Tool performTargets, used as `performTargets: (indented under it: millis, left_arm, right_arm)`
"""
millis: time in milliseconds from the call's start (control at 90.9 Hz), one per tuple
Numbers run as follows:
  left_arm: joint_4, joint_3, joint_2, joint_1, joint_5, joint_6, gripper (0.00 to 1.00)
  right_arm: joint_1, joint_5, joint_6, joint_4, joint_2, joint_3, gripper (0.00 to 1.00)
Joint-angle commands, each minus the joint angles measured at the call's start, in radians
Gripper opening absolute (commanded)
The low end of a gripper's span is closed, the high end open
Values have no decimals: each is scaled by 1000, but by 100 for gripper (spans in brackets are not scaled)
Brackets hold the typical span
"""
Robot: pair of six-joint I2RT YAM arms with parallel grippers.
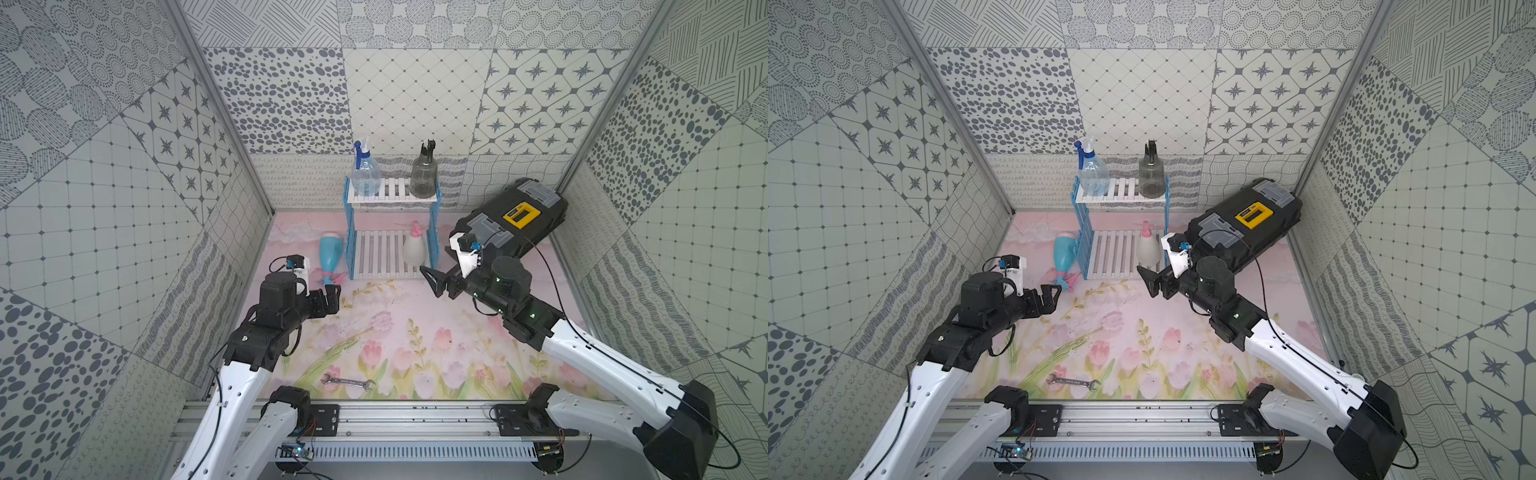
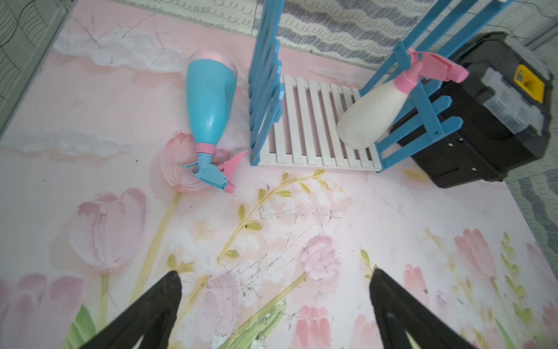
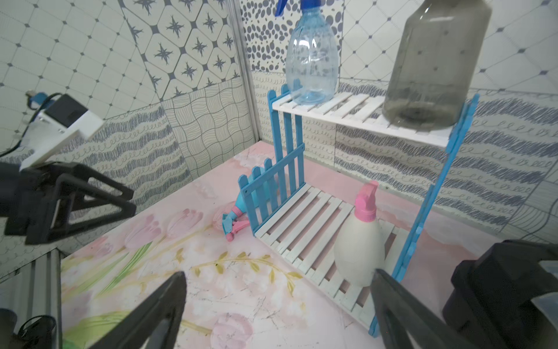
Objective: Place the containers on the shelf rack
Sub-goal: 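Pick up a container from the center of the board.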
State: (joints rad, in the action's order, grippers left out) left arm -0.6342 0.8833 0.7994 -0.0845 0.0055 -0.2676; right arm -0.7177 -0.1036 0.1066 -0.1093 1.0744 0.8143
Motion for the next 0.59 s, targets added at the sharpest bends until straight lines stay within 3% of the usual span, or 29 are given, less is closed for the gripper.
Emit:
performTargets:
  millis: [0, 264, 583]
  left_arm:
    - [96, 61, 158, 156, 123, 33, 99]
    - [290, 222, 612, 187, 154, 50, 99]
    - [352, 413, 1008, 188, 141, 77, 99]
  right_arm:
    - [3, -93, 62, -135, 10, -46, 97]
    - [0, -125, 54, -152, 57, -72, 97]
    - [-1, -121, 77, -200, 88, -95, 97]
